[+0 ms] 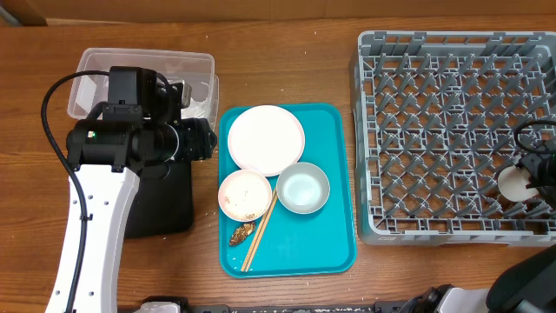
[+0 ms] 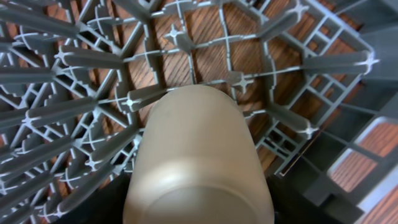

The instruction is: Sort waste into correct bins and load items into the dishwasher

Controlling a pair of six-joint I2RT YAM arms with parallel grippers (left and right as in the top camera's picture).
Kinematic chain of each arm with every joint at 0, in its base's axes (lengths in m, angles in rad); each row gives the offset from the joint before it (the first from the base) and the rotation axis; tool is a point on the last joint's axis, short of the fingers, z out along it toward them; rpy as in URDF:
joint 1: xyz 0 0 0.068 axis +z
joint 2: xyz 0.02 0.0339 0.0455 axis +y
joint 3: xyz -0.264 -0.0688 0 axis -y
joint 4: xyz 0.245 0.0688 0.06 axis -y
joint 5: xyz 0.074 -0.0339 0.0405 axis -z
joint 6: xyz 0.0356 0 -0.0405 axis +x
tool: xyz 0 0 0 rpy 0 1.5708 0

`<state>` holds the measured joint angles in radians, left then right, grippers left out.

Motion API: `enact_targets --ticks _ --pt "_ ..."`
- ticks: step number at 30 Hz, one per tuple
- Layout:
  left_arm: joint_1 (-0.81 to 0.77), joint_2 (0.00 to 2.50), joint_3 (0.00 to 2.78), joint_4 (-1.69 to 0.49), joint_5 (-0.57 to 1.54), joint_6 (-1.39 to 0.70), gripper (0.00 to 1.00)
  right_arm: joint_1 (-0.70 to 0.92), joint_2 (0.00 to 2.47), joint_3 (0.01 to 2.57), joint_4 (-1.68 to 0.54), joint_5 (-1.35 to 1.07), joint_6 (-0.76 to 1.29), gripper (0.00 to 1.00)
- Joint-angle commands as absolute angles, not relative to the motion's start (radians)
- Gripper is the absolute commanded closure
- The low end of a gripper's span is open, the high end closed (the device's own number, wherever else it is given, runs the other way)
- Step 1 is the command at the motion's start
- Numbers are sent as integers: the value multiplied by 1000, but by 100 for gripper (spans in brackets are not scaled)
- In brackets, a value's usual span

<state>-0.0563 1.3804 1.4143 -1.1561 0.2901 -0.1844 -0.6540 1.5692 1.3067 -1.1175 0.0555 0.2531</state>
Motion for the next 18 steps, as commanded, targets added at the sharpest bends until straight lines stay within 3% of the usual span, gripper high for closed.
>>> enact_targets --ticks 1,3,9,15,18 --pt "-51 1374 1424 -1155 278 -191 36 -657 1566 1328 -1110 -13 263 18" --pt "-51 1374 1424 -1156 278 -191 35 -657 1566 1330 -1117 -29 263 13" --pt "-51 1374 1424 -1164 278 -191 34 -654 1553 1393 -1183 -119 262 14" --pt "-51 1374 1424 -1164 277 -191 22 -593 1477 1489 -1207 -494 113 15" --pt "-51 1374 1424 -1167 276 -191 21 -496 1427 1492 -1199 -598 46 16"
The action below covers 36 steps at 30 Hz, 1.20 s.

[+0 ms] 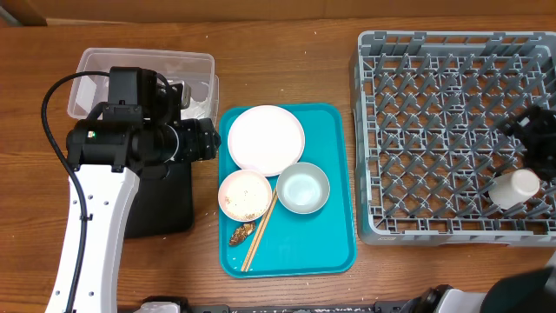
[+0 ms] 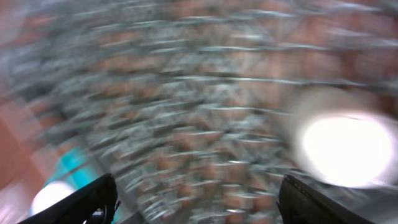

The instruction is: Sort waste into correct bins and load items into the dishwasher

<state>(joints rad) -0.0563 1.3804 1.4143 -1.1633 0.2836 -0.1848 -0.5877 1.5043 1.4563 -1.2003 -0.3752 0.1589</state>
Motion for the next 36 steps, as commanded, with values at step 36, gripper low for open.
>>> enact_targets --ticks 36 --pt "-51 1374 1424 -1182 228 -191 20 439 1984 1462 -1187 -217 237 44"
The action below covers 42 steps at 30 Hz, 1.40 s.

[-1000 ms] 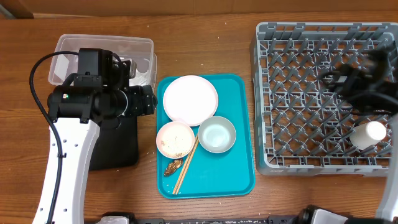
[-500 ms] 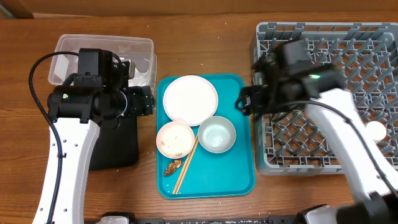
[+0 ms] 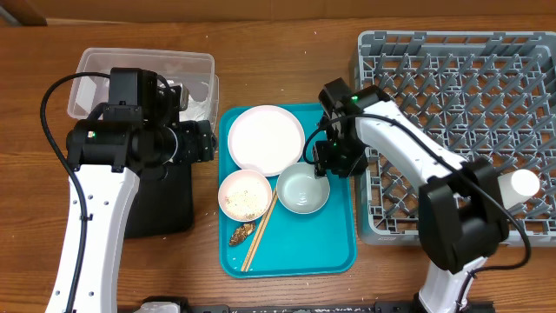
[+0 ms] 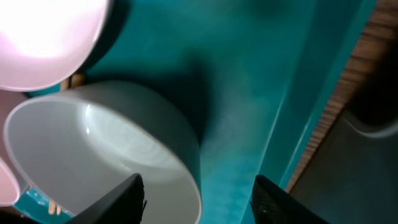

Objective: Sort waste into correct bins and load items into the dishwasher
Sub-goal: 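Reach the right gripper to the pale green bowl and grasp its rim, then lift the green bowl with the right gripper and place it in the rack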

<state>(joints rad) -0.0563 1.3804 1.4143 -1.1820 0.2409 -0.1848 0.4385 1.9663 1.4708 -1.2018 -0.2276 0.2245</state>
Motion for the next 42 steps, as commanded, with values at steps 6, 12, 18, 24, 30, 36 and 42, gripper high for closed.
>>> enact_targets --ticks 6,12,18,24,30,36,42 --pt "-51 1374 1424 -1182 228 -191 20 439 1990 1426 -1156 -218 237 79" --pt "-51 1374 1424 -1184 229 -191 20 439 1984 1427 -1157 -218 237 92" --pt "-51 1374 1424 -1192 228 -191 20 437 1936 1453 -1188 -217 237 96" --pt "-51 1374 1424 -1195 228 -191 20 406 1768 1527 -1202 -197 236 96" --pt "-51 1374 1424 -1193 228 -191 20 337 1592 1584 -1195 55 237 96" --pt "-51 1374 1424 -1193 228 -191 20 218 1520 1584 -1087 433 237 96" --pt "-51 1374 1424 -1193 228 -191 20 71 1549 1583 -892 833 237 96"
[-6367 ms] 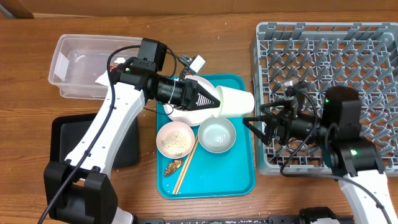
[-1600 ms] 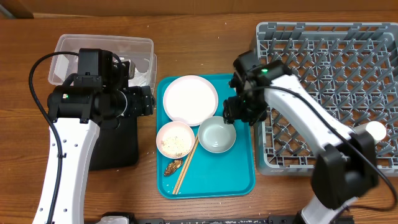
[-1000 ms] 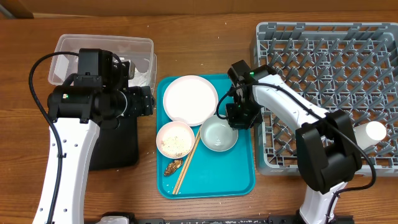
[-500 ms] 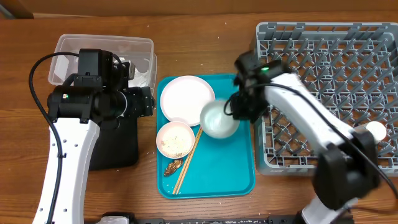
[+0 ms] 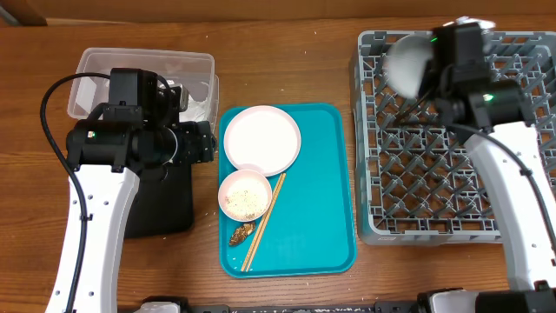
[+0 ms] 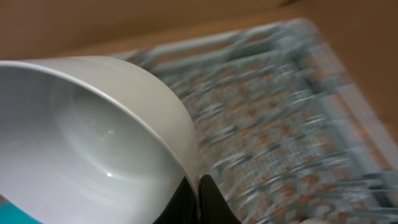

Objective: Sort waste into correct bins and load items into the dishwasher
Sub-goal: 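Lift the green bowl with the right gripper and place it in the rack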

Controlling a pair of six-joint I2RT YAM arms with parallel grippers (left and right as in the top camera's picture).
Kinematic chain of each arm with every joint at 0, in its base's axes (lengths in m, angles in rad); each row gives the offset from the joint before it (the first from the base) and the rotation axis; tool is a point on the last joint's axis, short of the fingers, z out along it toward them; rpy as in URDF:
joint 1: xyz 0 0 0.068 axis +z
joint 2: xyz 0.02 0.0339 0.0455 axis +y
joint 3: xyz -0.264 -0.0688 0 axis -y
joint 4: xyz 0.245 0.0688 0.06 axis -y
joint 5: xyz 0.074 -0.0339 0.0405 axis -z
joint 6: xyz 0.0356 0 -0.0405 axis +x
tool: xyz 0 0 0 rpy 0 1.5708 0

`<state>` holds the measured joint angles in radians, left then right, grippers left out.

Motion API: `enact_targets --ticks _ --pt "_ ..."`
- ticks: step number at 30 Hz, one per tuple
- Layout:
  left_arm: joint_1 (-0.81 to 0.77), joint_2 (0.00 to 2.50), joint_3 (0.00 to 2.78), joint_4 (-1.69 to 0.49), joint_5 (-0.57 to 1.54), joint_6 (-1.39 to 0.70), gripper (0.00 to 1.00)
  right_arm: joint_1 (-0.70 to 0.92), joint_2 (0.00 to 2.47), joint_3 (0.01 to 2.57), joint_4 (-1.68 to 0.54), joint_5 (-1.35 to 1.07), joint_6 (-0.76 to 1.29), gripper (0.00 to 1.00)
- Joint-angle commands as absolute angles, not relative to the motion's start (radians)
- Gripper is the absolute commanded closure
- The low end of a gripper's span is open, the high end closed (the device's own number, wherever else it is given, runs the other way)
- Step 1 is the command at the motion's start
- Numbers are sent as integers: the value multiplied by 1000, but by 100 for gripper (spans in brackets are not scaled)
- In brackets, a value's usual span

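Note:
My right gripper [image 6: 198, 186] is shut on the rim of a pale grey-white bowl [image 6: 93, 143], one finger inside and one outside. In the overhead view the bowl [image 5: 407, 63] hangs tilted over the far left corner of the grey dish rack [image 5: 452, 165], held by the right gripper [image 5: 427, 69]. The teal tray [image 5: 313, 235] holds a white plate [image 5: 261, 139], a small bowl with food residue [image 5: 245, 194], chopsticks [image 5: 265, 222] and a food scrap [image 5: 241, 234]. My left gripper [image 5: 201, 142] hovers left of the tray; its jaws cannot be made out.
A clear plastic container [image 5: 143, 65] stands at the far left. A black bin [image 5: 161, 204] lies below the left arm. The rack's pegs are blurred in the right wrist view. Bare wooden table [image 5: 287, 61] lies between container and rack.
My right gripper, then open around the pale bowl's rim on the tray, is now shut on it and holds it over the rack's far left corner. The left arm has not moved.
First my right gripper held a beige cup down in the rack's near right part. Then the cup lay in the rack and the gripper was open, away from it. Later it was open at the pale bowl on the tray. Now that bowl hangs over the rack.

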<state>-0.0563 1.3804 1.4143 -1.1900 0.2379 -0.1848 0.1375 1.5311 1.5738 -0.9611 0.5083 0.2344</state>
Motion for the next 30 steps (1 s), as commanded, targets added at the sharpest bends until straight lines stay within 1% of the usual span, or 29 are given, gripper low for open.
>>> enact_targets --ticks 1,4,7,10,15,18,21,25,30 --pt "-51 1374 1424 -1193 228 -191 20 48 1560 1583 -859 896 237 96" --pt "-51 1374 1424 -1193 229 -191 20 -20 1599 1583 -759 1078 236 96" --pt "-51 1374 1424 -1193 229 -191 20 -91 1652 1583 -684 1190 234 96" --pt "-51 1374 1424 -1193 229 -191 19 -177 1744 1583 -646 1211 233 96" --pt "-51 1374 1424 -1193 229 -191 20 -259 1865 1583 -635 1211 233 96" --pt "-51 1374 1424 -1193 229 -191 20 -271 1922 1583 -635 1210 234 96" --pt "-51 1374 1424 -1193 229 -191 20 -267 1960 1583 -644 1151 234 96" --pt "-51 1374 1424 -1193 229 -191 20 -236 1986 1570 -649 1076 241 96" --pt "-51 1374 1424 -1193 229 -191 20 -188 2006 1570 -689 1048 269 96"
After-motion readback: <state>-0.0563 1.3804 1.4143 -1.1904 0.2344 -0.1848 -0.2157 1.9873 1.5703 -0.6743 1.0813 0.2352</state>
